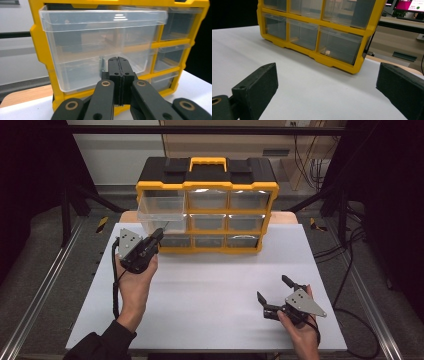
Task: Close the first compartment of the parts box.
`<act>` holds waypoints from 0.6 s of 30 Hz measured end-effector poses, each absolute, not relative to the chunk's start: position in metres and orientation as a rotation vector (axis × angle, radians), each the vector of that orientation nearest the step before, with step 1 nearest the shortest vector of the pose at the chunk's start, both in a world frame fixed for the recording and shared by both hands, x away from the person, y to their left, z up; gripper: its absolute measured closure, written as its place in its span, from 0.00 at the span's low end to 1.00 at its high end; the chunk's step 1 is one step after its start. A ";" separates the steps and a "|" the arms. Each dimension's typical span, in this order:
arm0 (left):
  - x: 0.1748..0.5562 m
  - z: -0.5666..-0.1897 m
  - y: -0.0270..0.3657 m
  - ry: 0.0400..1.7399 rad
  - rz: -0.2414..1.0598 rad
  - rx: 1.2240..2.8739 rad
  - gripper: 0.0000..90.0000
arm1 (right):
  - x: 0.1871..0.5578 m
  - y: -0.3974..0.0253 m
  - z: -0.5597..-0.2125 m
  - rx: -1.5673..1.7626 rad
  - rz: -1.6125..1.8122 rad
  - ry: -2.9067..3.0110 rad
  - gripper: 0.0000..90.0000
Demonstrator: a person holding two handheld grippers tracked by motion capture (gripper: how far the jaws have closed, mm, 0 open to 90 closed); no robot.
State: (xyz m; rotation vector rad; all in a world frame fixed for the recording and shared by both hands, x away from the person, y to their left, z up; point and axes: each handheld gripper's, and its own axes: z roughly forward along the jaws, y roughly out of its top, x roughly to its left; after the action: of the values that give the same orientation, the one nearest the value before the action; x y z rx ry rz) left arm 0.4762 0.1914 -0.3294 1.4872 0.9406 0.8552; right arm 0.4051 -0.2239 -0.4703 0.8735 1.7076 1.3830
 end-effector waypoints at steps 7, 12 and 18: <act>0.486 -0.335 0.189 0.947 0.848 1.488 0.99 | 0.407 -0.224 -0.472 0.870 1.381 1.716 0.04; 0.488 -0.335 0.187 0.953 0.850 1.487 1.00 | 0.406 -0.223 -0.471 0.863 1.382 1.721 0.04; 0.493 -0.332 0.185 0.965 0.825 1.490 1.00 | 0.406 -0.223 -0.471 0.861 1.385 1.720 0.04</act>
State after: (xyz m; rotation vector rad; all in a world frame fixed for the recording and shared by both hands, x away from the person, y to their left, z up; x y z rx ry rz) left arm 0.4928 0.1853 -0.3315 1.4896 0.9651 0.8249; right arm 0.4061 -0.2226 -0.4711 0.8606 1.7202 1.3855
